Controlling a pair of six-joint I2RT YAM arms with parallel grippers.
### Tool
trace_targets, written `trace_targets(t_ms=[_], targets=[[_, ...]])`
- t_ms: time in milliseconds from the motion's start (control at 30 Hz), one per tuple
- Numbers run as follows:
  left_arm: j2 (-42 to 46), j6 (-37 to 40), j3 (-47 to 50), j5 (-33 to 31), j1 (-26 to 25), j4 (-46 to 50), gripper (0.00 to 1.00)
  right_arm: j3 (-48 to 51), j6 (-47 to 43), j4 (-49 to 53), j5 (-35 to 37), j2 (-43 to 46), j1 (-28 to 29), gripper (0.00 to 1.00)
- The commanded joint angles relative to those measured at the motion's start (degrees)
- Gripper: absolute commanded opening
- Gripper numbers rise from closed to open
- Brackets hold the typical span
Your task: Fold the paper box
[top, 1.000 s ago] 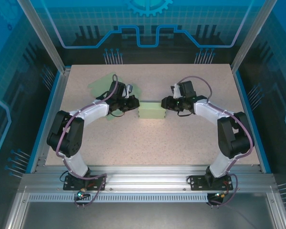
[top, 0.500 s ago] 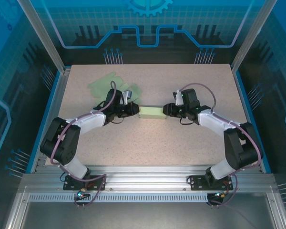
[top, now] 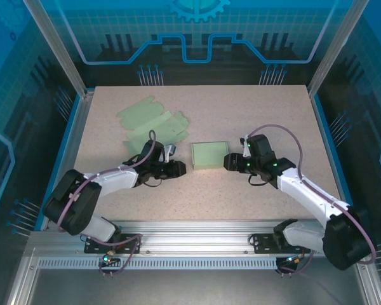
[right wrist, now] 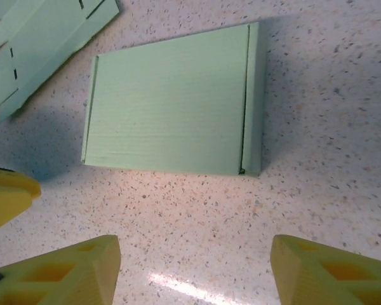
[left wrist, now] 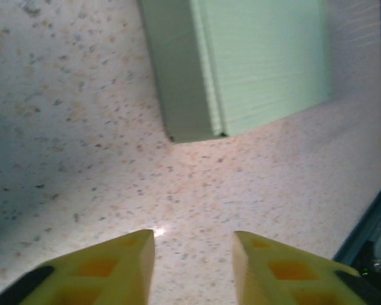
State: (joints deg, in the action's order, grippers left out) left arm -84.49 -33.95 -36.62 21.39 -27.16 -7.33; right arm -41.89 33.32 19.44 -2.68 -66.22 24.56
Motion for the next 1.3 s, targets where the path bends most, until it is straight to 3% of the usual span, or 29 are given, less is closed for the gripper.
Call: trace_targets(t_ms=[0, 133, 367, 533, 833, 1100, 1167, 1267], targets=[[-0.26, 1.83, -4.15, -1.77, -1.56, 1.96, 0.51, -2.5, 2.77, 5.21, 2.85, -1.01, 1.06, 0.68], [-7.42, 3.22, -11.53, -4.51, -3.29, 3.35, 0.57, -6.95, 2.01, 4.71, 4.36, -7.94, 1.06, 0.72], [-20.24, 0.19, -20.64, -3.77, -3.82, 3.53, 0.47, -16.76, -2.32, 3.08, 3.22, -22.16, -0.42, 0.71], [-25.39, -0.61, -26.18, -3.22, -5.2, 3.82, 0.4, -20.11, -3.25, 2.78, 2.16, -29.85, -4.12, 0.62], [-36.41, -4.14, -40.32, -2.44, -9.32, 3.19, 0.34, -23.63, -6.84, 3.72, 1.27, -34.72, -14.16, 0.62], [-44.46, -6.19, -51.17, -1.07, -10.04, 3.13, 0.33, -23.12, -8.11, 3.74, -0.31, -33.02, -19.51, 0.62], [-45.36, -6.9, -52.06, 0.06, -10.08, 2.89, 0.35, -24.11, -8.68, 4.43, -0.72, -32.99, -20.22, 0.62], [-44.12, -7.53, -50.58, 0.28, -10.04, 1.56, 0.46, -25.88, -9.33, 5.9, -1.42, -32.38, -20.37, 0.63]])
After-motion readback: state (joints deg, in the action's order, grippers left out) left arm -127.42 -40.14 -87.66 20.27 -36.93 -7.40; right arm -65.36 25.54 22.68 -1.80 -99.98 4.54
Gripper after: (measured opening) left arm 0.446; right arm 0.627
